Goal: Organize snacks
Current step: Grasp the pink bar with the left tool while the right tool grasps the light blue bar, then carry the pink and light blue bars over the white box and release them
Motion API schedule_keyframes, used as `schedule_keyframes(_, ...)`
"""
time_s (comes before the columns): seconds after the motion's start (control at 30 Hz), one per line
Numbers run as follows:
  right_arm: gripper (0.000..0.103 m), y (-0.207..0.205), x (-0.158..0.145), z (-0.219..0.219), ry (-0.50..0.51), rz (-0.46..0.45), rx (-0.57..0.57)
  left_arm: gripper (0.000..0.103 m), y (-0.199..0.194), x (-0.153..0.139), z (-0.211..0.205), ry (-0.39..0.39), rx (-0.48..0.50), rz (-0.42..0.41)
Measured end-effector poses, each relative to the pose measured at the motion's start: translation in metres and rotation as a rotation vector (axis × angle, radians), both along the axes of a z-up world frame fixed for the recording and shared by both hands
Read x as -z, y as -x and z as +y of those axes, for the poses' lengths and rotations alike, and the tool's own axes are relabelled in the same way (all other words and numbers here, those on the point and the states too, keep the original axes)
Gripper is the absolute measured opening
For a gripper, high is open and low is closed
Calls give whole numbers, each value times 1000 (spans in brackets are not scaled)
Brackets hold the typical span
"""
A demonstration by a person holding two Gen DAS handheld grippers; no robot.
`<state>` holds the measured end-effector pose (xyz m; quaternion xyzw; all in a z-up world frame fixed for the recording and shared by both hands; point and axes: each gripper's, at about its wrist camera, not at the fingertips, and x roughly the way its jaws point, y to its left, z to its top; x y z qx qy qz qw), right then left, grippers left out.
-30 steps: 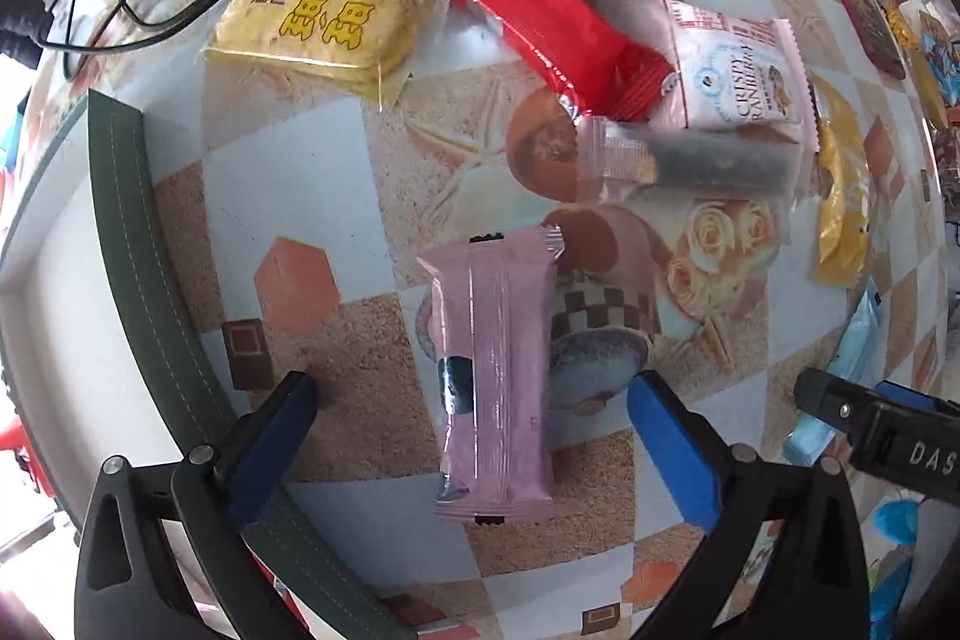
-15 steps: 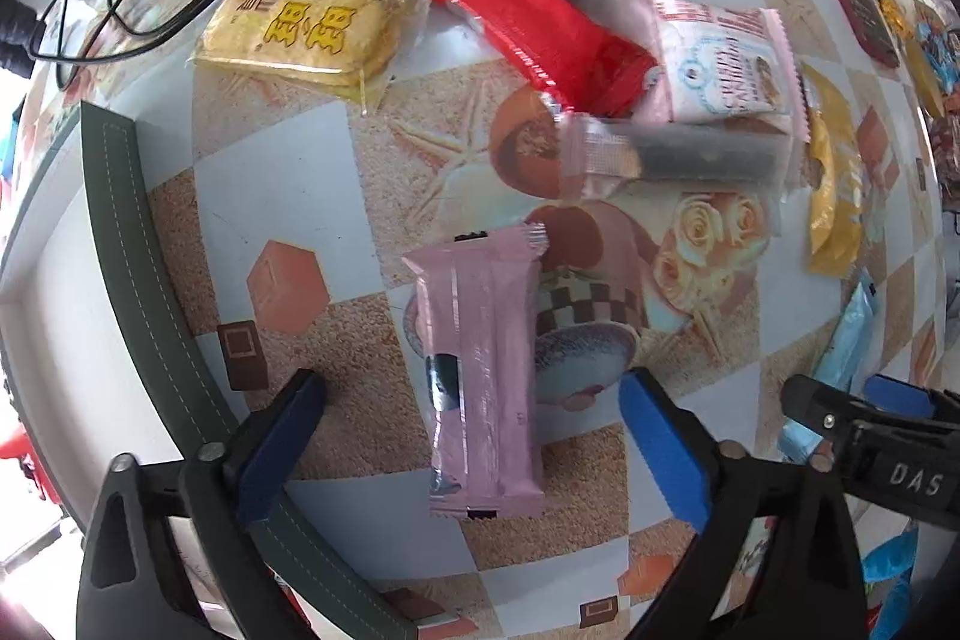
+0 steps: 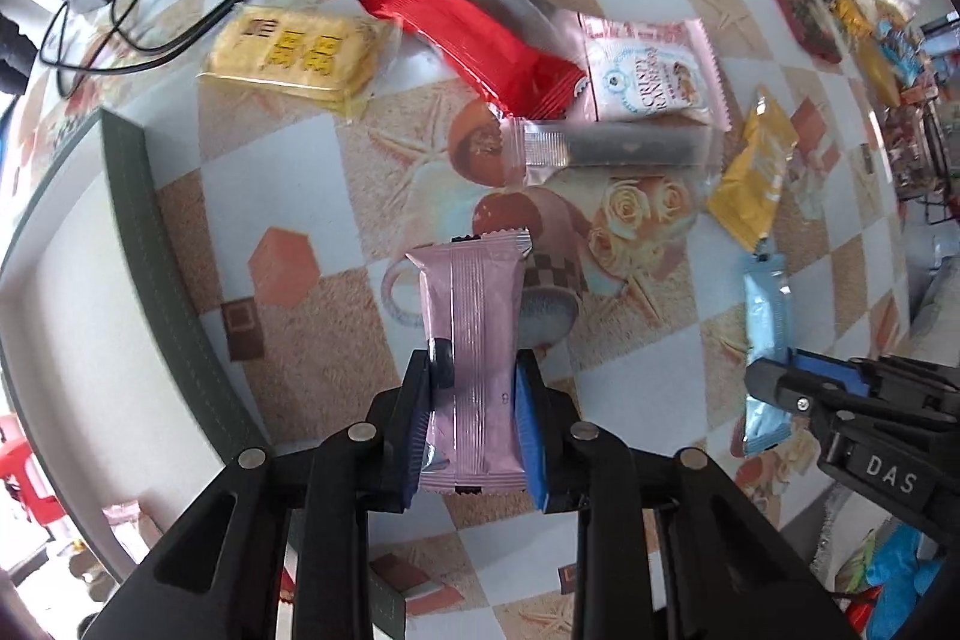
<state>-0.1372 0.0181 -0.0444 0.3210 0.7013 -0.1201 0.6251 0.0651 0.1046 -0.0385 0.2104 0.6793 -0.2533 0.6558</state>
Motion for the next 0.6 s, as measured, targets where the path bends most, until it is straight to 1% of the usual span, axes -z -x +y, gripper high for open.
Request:
schedule_keyframes(0.17, 25, 14, -8, 2, -17, -15, -12, 29, 12, -19, 11, 27, 0, -28)
schedule_keyframes(0.23, 25, 17, -2, 5, -22, -15, -5, 29, 16, -26, 15, 36, -4, -34)
schedule_keyframes(0.27, 25, 20, -9, 5, -22, -15, -4, 29, 19, -29, 17, 41, -6, -38)
schedule_keyframes(0.43, 25, 23, -17, 6, -15, -24, -7, 29, 34, -48, 26, 68, -11, -61)
schedule_keyframes(0.5, 25, 22, -23, 5, -13, -34, -7, 29, 32, -54, 33, 75, -10, -71)
schedule_keyframes(0.53, 25, 27, -34, -1, -13, -38, -10, 29, 34, -55, 37, 78, -10, -78)
schedule_keyframes(0.57, 25, 27, -38, -3, -12, -42, -10, 29, 35, -59, 40, 81, -13, -87)
schedule_keyframes(0.6, 25, 26, -41, -3, -11, -47, -12, 29, 28, -58, 43, 83, -16, -92)
